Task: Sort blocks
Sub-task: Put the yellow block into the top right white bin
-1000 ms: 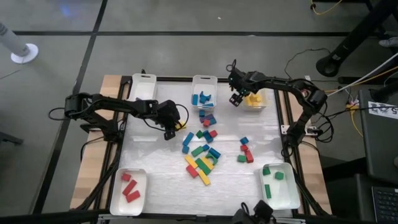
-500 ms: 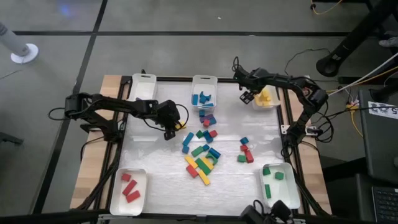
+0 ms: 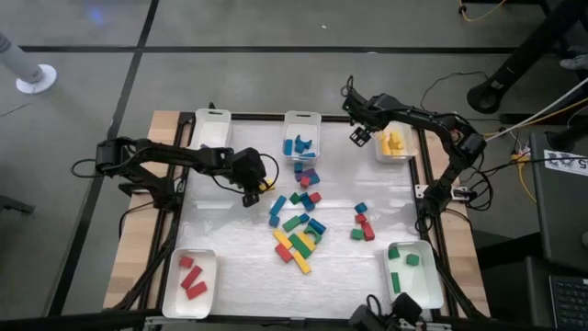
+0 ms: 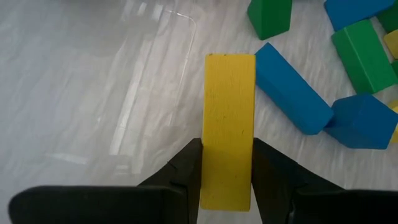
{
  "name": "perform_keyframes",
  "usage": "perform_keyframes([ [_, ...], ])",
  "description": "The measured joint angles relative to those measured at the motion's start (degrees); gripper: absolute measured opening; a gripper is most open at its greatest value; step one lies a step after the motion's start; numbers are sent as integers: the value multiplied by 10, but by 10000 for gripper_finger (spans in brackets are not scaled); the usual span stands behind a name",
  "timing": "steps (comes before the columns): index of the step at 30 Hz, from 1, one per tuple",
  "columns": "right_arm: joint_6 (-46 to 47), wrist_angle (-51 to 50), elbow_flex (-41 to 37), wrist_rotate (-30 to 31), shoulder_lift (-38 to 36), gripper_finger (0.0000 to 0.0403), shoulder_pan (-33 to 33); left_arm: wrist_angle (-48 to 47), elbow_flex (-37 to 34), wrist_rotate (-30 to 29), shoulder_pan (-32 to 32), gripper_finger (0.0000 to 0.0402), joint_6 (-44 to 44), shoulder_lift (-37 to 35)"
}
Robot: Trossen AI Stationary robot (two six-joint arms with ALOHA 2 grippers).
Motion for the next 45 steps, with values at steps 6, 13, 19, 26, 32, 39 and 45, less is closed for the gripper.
perform_keyframes([
  [6,-44,13,37,-66,-34,294,67,46,0,40,0,98,-20,0],
  [13,-168,66,37,-230,-58,294,209,154,0,162,0,98,-62,0],
  [19,-203,160,37,-230,-58,294,335,226,0,252,0,98,-112,0],
  [26,-219,295,37,-188,-58,294,425,289,0,273,-26,98,-132,0],
  [32,-219,310,36,-205,-57,294,457,350,0,273,-57,98,-132,0],
  [39,-218,327,36,-260,-57,294,487,385,0,273,-80,98,-136,0],
  [45,-219,362,36,-256,-57,294,510,408,0,273,-90,98,-137,0],
])
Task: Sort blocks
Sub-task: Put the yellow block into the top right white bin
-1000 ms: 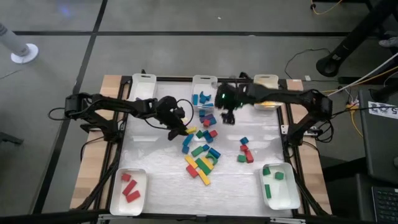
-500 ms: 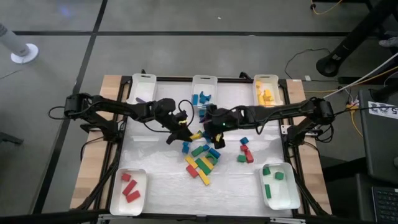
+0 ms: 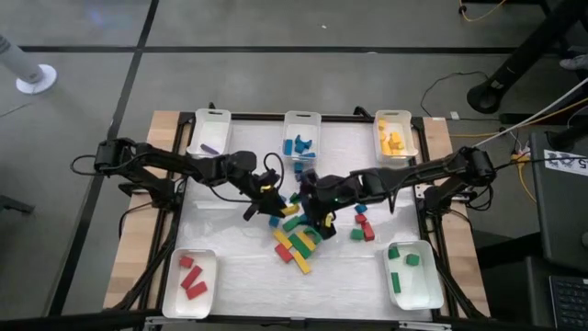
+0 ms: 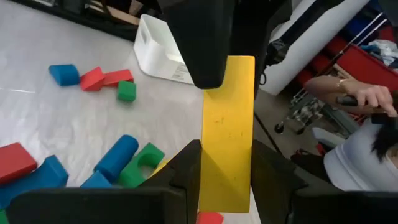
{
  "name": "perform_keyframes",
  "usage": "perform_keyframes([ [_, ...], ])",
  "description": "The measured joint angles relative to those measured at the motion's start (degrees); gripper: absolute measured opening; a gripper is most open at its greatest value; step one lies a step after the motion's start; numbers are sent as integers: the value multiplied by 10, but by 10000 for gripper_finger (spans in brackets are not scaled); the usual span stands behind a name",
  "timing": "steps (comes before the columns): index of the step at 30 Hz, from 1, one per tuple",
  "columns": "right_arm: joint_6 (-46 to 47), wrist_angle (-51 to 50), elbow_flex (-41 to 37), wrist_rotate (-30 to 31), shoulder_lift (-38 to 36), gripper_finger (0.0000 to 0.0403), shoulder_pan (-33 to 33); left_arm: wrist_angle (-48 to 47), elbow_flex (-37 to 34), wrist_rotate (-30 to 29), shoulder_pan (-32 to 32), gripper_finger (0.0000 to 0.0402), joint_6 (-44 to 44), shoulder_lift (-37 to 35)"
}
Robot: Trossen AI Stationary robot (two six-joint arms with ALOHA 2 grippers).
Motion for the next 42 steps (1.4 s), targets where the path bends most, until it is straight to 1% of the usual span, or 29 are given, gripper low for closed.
perform_keyframes([
  [3,0,6,0,1,0,286,1,3,0,0,0,98,-1,0],
  [6,0,13,0,1,0,261,0,20,0,0,0,98,-5,0],
  [17,-1,27,0,2,0,116,-1,27,0,0,0,98,-3,0],
  [21,-16,25,0,3,0,73,0,29,0,8,-1,98,-15,0],
  [25,-22,24,0,2,0,67,0,28,0,8,-1,98,-15,0],
  [29,-15,23,0,3,0,79,0,29,0,1,-4,105,-16,0],
  [32,-9,22,0,3,0,79,0,24,0,-7,-7,128,-45,0],
  [34,-8,20,0,3,0,72,0,16,0,-24,-8,148,-56,0],
  [38,-8,11,0,4,0,62,0,2,0,-39,-8,182,-63,0],
  [42,-4,-16,0,14,0,68,0,-6,0,-41,-7,202,-55,0],
])
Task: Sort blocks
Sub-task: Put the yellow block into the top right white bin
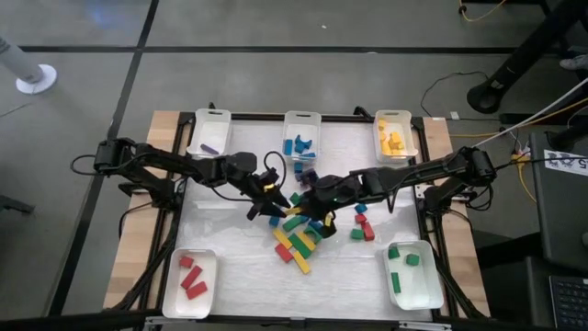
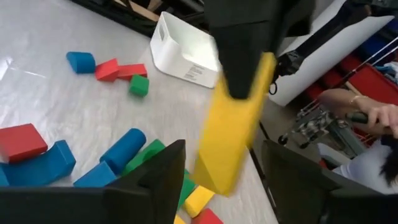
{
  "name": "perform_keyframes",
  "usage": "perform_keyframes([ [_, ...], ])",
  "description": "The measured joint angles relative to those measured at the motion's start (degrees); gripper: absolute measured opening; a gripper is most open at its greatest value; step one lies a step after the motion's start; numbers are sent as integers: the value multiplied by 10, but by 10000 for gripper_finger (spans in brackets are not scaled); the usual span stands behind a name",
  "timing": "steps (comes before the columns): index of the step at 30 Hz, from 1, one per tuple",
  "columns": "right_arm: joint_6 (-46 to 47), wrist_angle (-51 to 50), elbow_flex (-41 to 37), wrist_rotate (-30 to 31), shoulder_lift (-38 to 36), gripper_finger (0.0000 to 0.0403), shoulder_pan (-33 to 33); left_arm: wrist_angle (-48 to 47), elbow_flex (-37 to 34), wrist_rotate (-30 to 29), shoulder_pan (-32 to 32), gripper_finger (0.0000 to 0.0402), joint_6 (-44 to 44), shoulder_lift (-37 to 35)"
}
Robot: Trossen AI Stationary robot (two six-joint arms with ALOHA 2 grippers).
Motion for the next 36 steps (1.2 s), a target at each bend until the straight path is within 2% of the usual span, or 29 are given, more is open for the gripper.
perform_keyframes([
  [8,10,-115,0,129,0,67,-1,-66,0,5,30,206,-3,0],
  [16,38,-266,0,231,0,70,-10,-133,0,5,67,206,-3,0],
  [20,75,-363,1,269,-2,70,-36,-141,0,6,71,206,-3,0],
  [23,106,-420,1,271,-14,70,-64,-141,0,5,69,206,0,0],
  [28,144,-505,1,269,-71,70,-114,-144,0,4,57,205,14,0],
  [32,187,-561,-1,269,-147,70,-163,-143,0,-24,42,205,25,0],
  [36,201,-536,-37,279,-242,71,-225,-140,0,-66,23,205,28,0],
])
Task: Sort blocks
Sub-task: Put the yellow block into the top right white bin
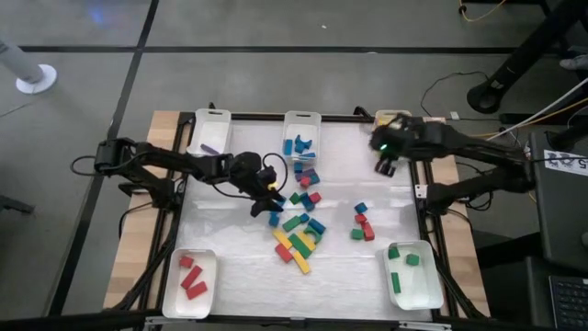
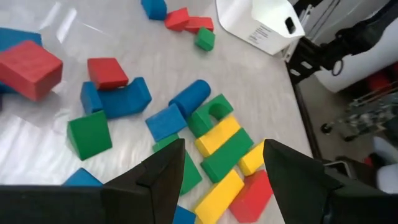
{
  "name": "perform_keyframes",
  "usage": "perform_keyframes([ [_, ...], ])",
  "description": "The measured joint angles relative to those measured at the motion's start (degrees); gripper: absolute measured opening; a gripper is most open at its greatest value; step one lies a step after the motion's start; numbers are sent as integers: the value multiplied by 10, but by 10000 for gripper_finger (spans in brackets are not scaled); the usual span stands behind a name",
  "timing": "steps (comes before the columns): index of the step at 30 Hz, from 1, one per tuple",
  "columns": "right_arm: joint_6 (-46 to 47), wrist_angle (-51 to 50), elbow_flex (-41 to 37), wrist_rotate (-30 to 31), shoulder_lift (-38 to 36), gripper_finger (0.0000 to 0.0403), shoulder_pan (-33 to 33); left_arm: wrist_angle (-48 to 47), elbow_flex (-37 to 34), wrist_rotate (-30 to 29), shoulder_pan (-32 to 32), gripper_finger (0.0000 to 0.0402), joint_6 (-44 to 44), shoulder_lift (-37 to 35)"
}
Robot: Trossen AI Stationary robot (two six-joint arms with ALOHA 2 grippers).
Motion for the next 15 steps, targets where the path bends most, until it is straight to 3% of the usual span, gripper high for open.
perform_keyframes([
  [7,1,118,-90,19,-107,72,-114,1,0,-22,-30,205,11,0],
  [15,-2,168,-152,19,-109,72,-201,0,0,-23,-63,205,9,0],
])
